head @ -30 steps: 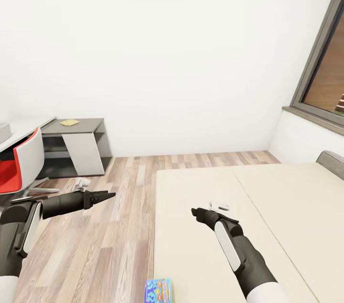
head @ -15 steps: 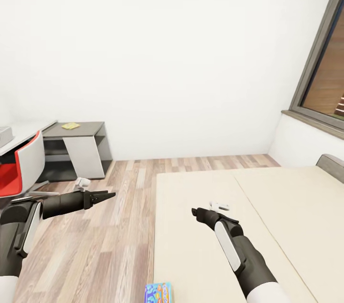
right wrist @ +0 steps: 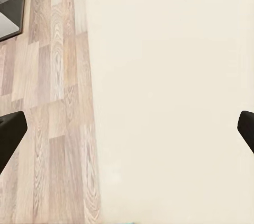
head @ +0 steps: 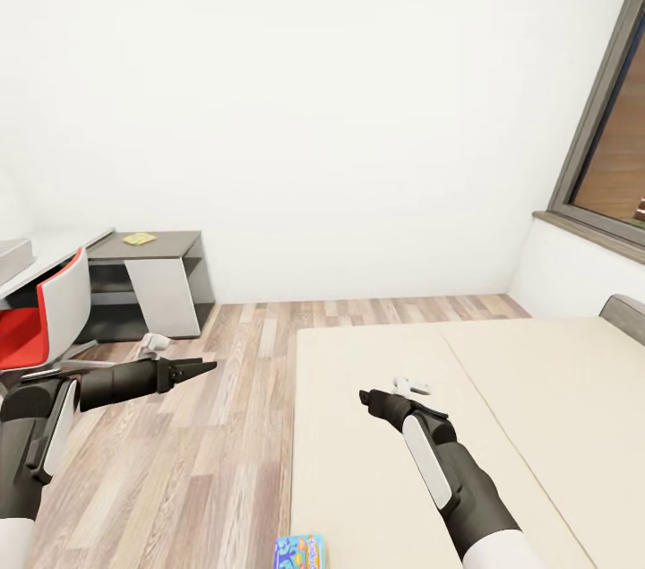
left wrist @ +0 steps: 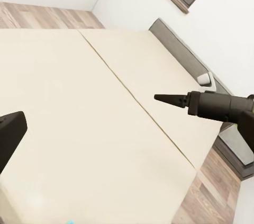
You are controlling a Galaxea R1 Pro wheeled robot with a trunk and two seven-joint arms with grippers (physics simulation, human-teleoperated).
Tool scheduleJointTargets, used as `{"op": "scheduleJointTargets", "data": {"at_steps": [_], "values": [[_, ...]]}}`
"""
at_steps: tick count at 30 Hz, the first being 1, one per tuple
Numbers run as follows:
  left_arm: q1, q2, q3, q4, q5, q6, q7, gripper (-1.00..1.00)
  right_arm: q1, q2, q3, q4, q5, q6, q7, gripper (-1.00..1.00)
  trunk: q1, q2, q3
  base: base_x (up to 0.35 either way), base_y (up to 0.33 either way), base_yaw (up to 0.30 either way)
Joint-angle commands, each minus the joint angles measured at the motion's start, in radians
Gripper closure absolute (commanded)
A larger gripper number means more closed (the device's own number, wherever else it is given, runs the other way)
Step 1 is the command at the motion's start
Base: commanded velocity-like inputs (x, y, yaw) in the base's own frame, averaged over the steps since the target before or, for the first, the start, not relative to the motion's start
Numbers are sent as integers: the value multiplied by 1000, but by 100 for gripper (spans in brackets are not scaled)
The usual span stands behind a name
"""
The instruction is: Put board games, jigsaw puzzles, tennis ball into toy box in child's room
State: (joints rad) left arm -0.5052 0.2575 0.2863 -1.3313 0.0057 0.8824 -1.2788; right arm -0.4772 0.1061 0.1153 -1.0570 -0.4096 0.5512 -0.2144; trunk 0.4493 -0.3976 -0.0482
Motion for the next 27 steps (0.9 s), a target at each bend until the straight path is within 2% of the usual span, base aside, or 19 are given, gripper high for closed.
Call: {"op": "scheduleJointTargets", "data": {"at_steps": [1, 27], "values": [[-1, 0, 1, 0, 0, 10, -3, -100, -1, 0, 2, -2, -11, 3, -10, -100, 1, -2, -2, 0, 0, 7], [-1, 0, 1, 0, 0, 10, -3, -100, 0, 0, 2, -3, -11, 3, -10, -100, 1, -2, -2, 0, 0, 1]]}}
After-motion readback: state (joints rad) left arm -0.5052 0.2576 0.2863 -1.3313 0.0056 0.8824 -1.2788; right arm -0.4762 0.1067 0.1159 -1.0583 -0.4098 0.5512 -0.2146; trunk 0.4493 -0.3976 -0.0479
